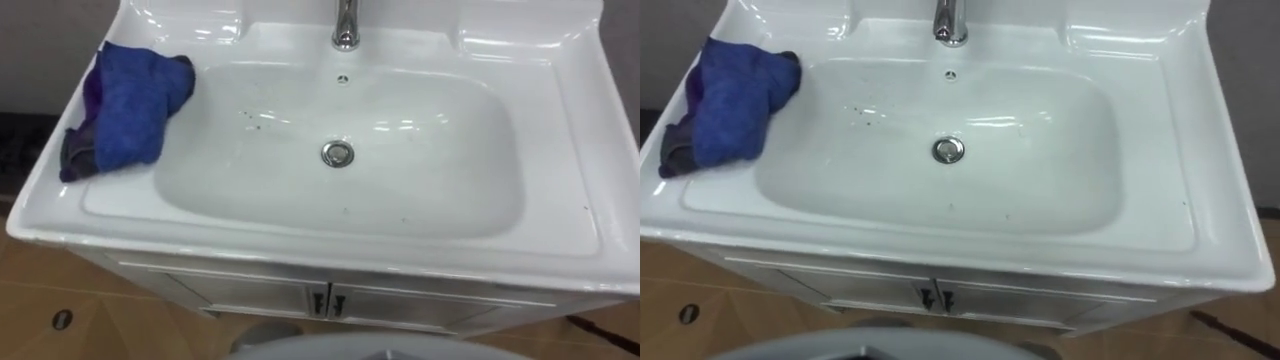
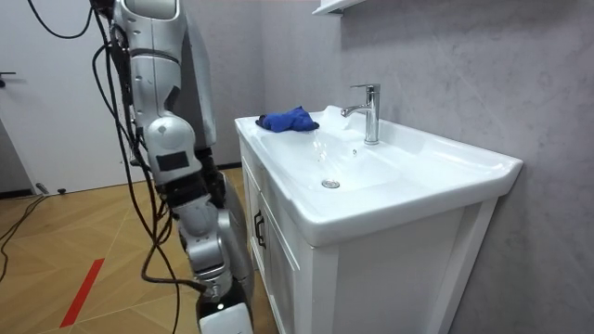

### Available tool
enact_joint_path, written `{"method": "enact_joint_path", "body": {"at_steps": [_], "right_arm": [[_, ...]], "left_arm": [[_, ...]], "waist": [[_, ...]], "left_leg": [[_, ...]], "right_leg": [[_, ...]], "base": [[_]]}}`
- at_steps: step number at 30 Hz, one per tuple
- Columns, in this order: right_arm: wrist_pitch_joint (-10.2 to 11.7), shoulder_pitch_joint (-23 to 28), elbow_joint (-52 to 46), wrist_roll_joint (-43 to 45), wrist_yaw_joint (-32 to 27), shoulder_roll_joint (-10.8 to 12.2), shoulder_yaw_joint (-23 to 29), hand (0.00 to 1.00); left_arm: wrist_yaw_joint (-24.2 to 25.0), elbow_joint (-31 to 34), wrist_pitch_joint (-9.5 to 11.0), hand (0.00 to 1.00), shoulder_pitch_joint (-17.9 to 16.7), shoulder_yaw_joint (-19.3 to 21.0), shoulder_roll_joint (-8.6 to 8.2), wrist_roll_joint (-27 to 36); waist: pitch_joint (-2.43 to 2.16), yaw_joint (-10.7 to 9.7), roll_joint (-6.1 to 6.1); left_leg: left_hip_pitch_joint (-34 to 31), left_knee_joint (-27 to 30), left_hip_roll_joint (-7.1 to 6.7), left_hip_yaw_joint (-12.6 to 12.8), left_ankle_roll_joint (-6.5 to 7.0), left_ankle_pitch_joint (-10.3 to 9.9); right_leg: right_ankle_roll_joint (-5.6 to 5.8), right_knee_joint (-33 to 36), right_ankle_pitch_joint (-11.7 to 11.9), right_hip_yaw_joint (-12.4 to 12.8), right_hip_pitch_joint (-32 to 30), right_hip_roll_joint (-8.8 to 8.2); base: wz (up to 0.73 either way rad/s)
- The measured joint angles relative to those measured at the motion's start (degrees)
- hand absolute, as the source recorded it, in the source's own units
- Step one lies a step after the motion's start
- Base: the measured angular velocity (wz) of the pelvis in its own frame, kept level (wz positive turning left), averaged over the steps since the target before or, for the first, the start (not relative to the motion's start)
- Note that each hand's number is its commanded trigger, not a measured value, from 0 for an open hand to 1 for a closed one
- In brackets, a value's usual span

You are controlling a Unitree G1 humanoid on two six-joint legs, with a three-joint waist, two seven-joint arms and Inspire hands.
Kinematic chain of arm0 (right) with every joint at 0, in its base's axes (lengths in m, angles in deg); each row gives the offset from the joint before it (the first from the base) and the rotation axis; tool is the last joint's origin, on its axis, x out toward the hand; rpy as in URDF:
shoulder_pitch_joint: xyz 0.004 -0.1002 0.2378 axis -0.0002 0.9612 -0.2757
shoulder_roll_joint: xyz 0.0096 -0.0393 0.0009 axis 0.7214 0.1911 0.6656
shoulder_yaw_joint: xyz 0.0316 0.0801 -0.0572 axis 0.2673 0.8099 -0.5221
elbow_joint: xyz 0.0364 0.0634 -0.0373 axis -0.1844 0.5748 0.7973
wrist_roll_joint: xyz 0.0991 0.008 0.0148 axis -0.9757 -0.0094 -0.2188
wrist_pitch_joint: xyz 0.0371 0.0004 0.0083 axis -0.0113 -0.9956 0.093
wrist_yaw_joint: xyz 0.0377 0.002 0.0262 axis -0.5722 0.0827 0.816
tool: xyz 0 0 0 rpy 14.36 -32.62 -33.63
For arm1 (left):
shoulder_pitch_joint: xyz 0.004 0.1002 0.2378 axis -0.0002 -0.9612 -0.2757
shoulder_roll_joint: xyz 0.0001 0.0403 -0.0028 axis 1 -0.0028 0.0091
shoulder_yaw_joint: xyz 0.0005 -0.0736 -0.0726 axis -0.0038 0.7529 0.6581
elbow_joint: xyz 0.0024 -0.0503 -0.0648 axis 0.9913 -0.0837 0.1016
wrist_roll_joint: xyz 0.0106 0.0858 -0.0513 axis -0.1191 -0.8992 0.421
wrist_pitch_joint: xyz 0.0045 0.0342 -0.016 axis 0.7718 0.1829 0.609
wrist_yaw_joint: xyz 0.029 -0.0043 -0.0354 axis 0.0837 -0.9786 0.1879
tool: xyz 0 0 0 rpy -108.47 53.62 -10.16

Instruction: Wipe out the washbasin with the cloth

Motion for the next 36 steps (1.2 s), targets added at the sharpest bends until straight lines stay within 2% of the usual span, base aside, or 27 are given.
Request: {"method": "enact_joint_path", "body": {"at_steps": [2, 5, 6, 8, 11, 12, 13, 15, 18, 20, 24, 30, 36], "right_arm": [[-0.08, -0.09, 0.07, 0.02, 0.24, 0.04, -0.03, 0.00], [-0.26, 0.11, -0.04, 1.25, 0.13, 0.64, 0.00, 0.00], [-0.73, 0.00, -0.35, 2.20, 0.18, 1.18, -0.01, 0.00], [-1.32, 0.12, -0.40, 3.49, 0.15, 1.68, 0.01, 0.00], [-2.24, 0.19, -1.25, 4.44, -0.54, 2.20, 0.01, 0.00], [-2.43, 0.62, -1.24, 4.44, -0.77, 2.46, 0.02, 0.00], [-2.53, 0.60, -1.11, 4.44, -0.80, 2.57, 0.02, 0.00], [-3.55, 0.67, -1.00, 4.45, -1.21, 3.02, -0.01, 0.00], [-5.10, 1.05, 0.08, 4.41, -1.31, 3.14, -0.03, 0.00], [-5.80, 1.11, 0.06, 4.48, -1.44, 3.12, -0.02, 0.00], [-7.26, 1.11, 0.11, 5.51, -1.19, 3.13, -0.03, 0.00], [-8.62, 1.08, 0.09, 6.03, -0.43, 3.13, -0.03, 0.00], [-8.75, 0.51, -0.08, 6.63, -0.34, 3.14, 0.00, 0.00]], "left_arm": [[2.27, 0.01, -0.86, 0.00, 0.90, -1.00, 0.05, -0.12], [5.71, 0.01, -2.06, 0.00, 2.63, -3.26, -0.23, -3.76], [6.84, -0.21, -2.42, 0.00, 3.71, -4.21, -0.26, -5.36], [8.58, -0.87, -3.01, 0.00, 5.20, -5.26, -0.49, -6.61], [11.54, -1.37, -3.64, 0.00, 6.98, -6.44, -0.70, -7.90], [12.70, -1.48, -4.31, 0.00, 7.54, -6.72, -0.71, -8.84], [13.37, -1.50, -4.65, 0.00, 7.96, -6.81, -0.71, -9.46], [15.55, -1.52, -6.38, 0.00, 8.27, -7.11, -0.72, -9.94], [18.16, -1.58, -7.72, 0.00, 8.70, -8.35, -0.73, -9.91], [18.89, -3.07, -8.41, 0.00, 9.31, -9.14, -0.72, -9.94], [21.55, -4.50, -9.99, 0.00, 9.90, -9.39, -0.73, -10.04], [23.69, -5.02, -11.65, 0.00, 9.90, -9.47, -0.78, -10.03], [24.86, -6.72, -12.04, 0.00, 9.20, -9.37, -0.76, -10.01]], "waist": [[0.04, -1.10, -0.92], [0.07, -2.75, -1.94], [0.04, -2.96, -2.22], [0.05, -3.20, -2.46], [0.04, -4.59, -2.45], [0.07, -4.90, -2.50], [-0.13, -5.11, -2.15], [-0.05, -6.06, -2.08], [-0.10, -6.08, -1.68], [0.11, -6.30, -1.76], [0.21, -7.44, -1.17], [0.17, -7.48, -0.92], [0.20, -7.37, -1.10]], "left_leg": [[-0.06, -0.26, 0.00, 0.37, 0.10, 0.29], [-0.05, -0.25, 0.05, 0.82, 0.13, 0.28], [0.09, -0.25, 0.15, 1.15, 0.14, 0.25], [0.17, -0.24, 0.18, 1.32, 0.15, 0.22], [0.16, -0.21, 0.40, 1.86, 0.21, 0.19], [0.23, -0.21, 0.59, 2.40, 0.26, 0.14], [0.21, -0.21, 0.68, 2.67, 0.24, 0.09], [0.25, -0.25, 0.80, 2.93, 0.20, 0.05], [1.12, -0.81, 0.95, 3.92, 0.20, 0.04], [1.27, -1.10, 0.95, 4.26, 0.18, 0.02], [1.14, -1.19, 0.95, 4.75, 0.16, -0.02], [1.12, -1.51, 0.95, 5.64, 0.18, -0.03], [2.16, -1.95, 0.92, 5.85, 0.22, -0.03]], "right_leg": [[0.00, -0.58, 0.01, -0.03, 0.07, 0.10], [0.07, -2.23, 0.09, 0.56, 0.92, 0.56], [0.10, -2.21, 0.12, 1.68, 0.84, 0.75], [0.15, -2.32, 0.22, 1.76, 0.80, 0.81], [0.18, -2.98, 0.57, 1.94, 0.86, 0.98], [0.15, -2.99, 0.62, 2.22, 0.39, 1.04], [0.12, -2.94, 0.68, 2.50, 0.18, 1.12], [0.07, -2.95, 0.86, 2.78, 0.03, 1.26], [0.07, -2.83, 0.86, 3.53, 0.00, 1.30], [0.07, -2.79, 0.86, 4.32, -0.04, 1.39], [0.08, -1.78, 0.87, 4.91, -1.01, 1.33], [0.08, -1.49, 0.87, 6.18, -1.76, 1.35], [0.08, -0.49, 0.86, 6.41, -1.57, 1.27]], "base": [[-0.07], [-0.09], [-0.13], [-0.10], [-0.10], [-0.13], [-0.18], [-0.10], [-0.16], [-0.15], [-0.09], [-0.08], [-0.01]]}}
